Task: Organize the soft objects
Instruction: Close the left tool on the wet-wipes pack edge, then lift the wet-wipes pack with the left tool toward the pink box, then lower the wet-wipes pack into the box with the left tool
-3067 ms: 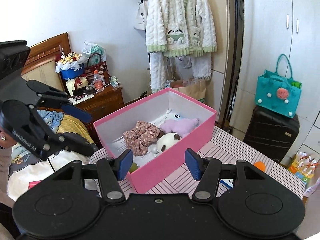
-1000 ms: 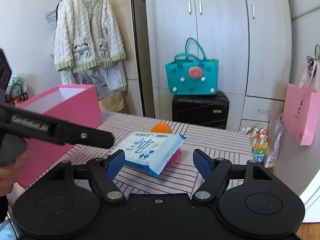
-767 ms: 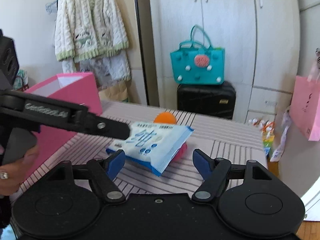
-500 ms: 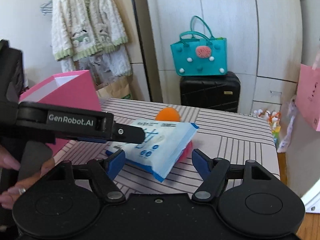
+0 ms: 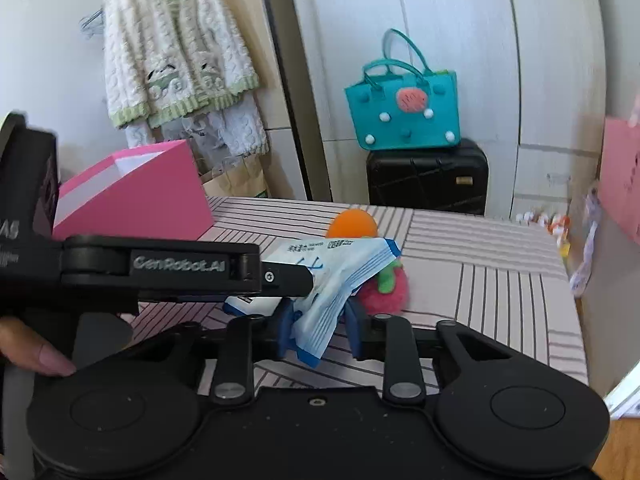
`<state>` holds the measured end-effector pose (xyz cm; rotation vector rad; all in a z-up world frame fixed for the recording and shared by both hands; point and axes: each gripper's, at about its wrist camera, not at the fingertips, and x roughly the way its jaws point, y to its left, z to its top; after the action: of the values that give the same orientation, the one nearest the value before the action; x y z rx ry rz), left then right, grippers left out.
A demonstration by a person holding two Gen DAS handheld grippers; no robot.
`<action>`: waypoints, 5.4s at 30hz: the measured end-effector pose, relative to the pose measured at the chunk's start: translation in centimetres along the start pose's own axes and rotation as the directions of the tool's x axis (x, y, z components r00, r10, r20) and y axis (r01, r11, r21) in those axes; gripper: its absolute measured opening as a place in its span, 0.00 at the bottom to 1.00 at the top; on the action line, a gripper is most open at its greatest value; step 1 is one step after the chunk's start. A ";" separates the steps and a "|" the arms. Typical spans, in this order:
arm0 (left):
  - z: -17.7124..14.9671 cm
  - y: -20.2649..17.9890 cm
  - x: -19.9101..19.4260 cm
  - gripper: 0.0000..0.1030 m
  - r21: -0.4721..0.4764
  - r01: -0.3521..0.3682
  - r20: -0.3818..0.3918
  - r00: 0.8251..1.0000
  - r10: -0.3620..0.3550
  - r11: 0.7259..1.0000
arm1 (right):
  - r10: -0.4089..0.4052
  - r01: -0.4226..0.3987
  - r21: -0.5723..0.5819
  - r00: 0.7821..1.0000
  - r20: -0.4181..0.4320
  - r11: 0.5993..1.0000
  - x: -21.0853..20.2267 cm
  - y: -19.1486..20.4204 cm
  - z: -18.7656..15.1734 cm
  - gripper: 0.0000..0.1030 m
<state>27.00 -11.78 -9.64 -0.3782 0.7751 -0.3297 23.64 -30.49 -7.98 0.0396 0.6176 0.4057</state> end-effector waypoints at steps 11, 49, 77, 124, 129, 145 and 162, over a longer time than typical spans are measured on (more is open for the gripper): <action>-0.7 0.5 -2.1 0.76 0.010 0.048 -0.073 0.996 -0.047 0.999 | 0.089 -0.088 0.061 0.996 -0.018 0.994 -3.6 -0.6 -0.6 0.22; -4.5 -2.9 -5.4 0.27 0.258 0.026 -0.139 0.990 0.011 0.966 | -0.019 0.032 0.092 0.991 -0.131 0.995 -2.6 -0.5 -3.4 0.33; -4.8 -2.6 -14.8 0.28 0.324 0.275 -0.355 0.922 -0.154 0.905 | 0.062 -0.061 0.010 0.961 -0.268 0.998 -10.5 5.5 -3.3 0.59; 3.7 11.6 -28.6 0.28 0.199 0.025 0.076 0.996 -0.041 0.980 | 0.364 -0.384 -0.317 0.923 -0.120 0.867 -10.0 21.0 8.2 0.29; 5.3 13.9 -26.4 0.28 0.171 -0.052 0.080 0.996 0.039 0.984 | 0.380 -0.406 -0.290 0.914 -0.142 0.867 -5.8 22.0 9.6 0.28; 6.6 15.8 -21.2 0.30 0.366 -0.262 0.026 0.962 0.272 0.893 | 0.381 -0.447 -0.221 0.880 -0.283 0.867 4.3 23.4 8.2 0.28; 4.8 14.3 -21.3 0.29 0.418 -0.202 -0.029 0.971 0.235 0.886 | 0.311 -0.407 -0.307 0.896 -0.317 0.860 4.1 24.1 7.9 0.26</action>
<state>18.34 10.85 0.13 0.1238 0.7946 -0.2875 22.61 -6.09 -0.08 -0.2637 0.7854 0.9017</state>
